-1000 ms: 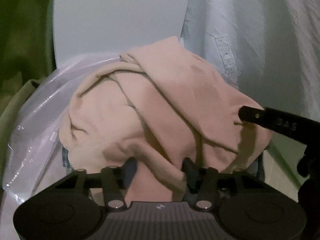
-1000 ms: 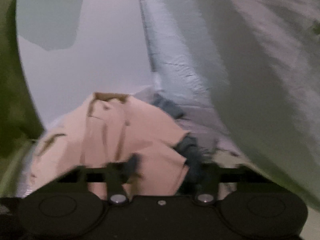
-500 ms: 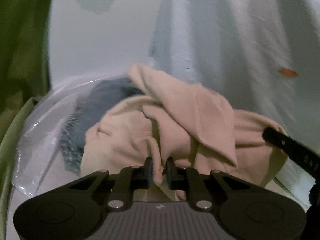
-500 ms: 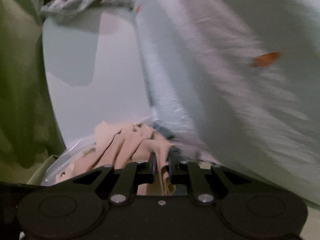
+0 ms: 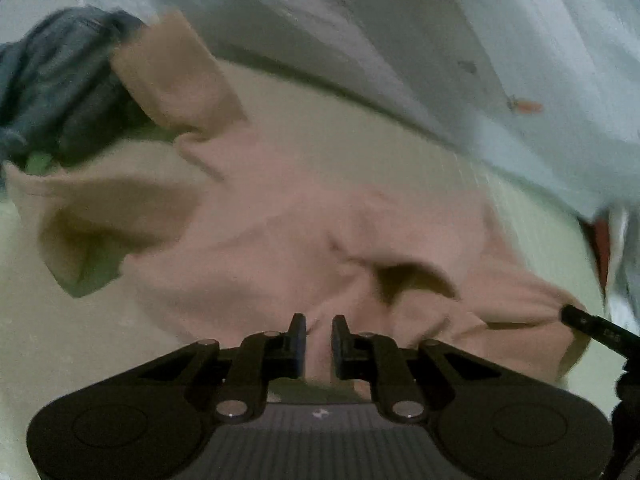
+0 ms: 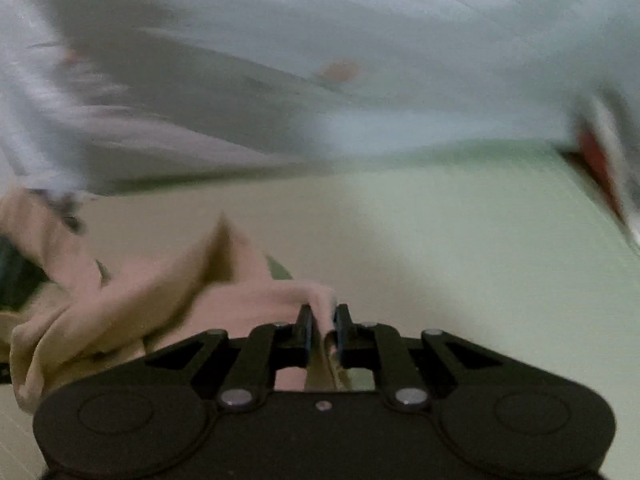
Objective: Fold clothes
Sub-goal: 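Pull the beige shirt off the pile and lay it on the mat with both grippers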
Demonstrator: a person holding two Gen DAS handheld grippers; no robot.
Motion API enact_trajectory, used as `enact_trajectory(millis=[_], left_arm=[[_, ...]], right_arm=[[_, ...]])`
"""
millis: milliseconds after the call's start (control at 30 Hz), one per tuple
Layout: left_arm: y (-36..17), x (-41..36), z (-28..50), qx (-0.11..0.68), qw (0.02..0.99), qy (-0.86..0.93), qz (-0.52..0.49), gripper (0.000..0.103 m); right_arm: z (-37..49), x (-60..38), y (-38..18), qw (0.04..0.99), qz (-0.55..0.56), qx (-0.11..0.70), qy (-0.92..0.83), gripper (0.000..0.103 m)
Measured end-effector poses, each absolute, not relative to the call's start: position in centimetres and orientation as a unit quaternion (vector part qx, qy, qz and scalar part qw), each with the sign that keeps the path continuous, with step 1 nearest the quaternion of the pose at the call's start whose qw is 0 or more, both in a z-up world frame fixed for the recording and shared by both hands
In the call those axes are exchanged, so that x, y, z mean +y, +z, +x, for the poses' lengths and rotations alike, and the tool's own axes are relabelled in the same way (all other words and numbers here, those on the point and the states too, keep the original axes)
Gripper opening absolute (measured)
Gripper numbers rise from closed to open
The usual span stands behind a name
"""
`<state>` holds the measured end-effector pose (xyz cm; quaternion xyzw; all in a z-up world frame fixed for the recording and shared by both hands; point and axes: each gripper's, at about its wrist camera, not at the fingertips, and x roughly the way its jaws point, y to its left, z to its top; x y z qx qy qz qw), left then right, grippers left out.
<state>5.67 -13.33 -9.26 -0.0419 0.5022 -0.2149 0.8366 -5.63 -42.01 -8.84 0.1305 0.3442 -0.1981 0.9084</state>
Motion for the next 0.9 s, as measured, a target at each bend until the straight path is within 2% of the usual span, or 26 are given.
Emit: enact_trajectory(millis=[133, 267, 400, 500, 567, 667, 900], left_arm=[[-9.2, -13.6, 3.4, 0.512, 0.836, -0.192, -0.046, 0.016], [-9.2, -12.4, 3.2, 0.517, 0.843, -0.135, -0.065, 0.019], [-8.9, -11.9, 3.3, 0.512, 0.851, -0.099, -0.066, 0.035], [-8.9, -11.7, 3.1, 0.513, 0.851, -0.089, -0.059, 0.046], [-9.1, -11.4, 3.5, 0.516, 0.85, -0.088, -0.053, 0.048], [-9.3, -10.9, 4.2, 0.515, 0.851, -0.089, -0.042, 0.058], [-9.6, -9.4, 5.2, 0.522, 0.847, -0.095, -0.032, 0.059]], right_arm=[[-11.9, -46.6, -10.2, 0.883, 0.162, 0.368, -0.244, 0.015], [-13.6, -48.0, -9.7, 0.885, 0.167, 0.361, -0.244, 0.03], [-12.7, -48.3, -8.5, 0.897, 0.164, 0.34, -0.229, 0.053], [-12.0, -48.4, -7.6, 0.906, 0.162, 0.325, -0.217, 0.065], [-10.3, -47.6, -7.5, 0.91, 0.162, 0.326, -0.199, 0.065], [-7.9, -45.0, -7.0, 0.919, 0.159, 0.327, -0.156, 0.07], [-2.0, -36.9, -7.7, 0.926, 0.111, 0.358, -0.048, 0.079]])
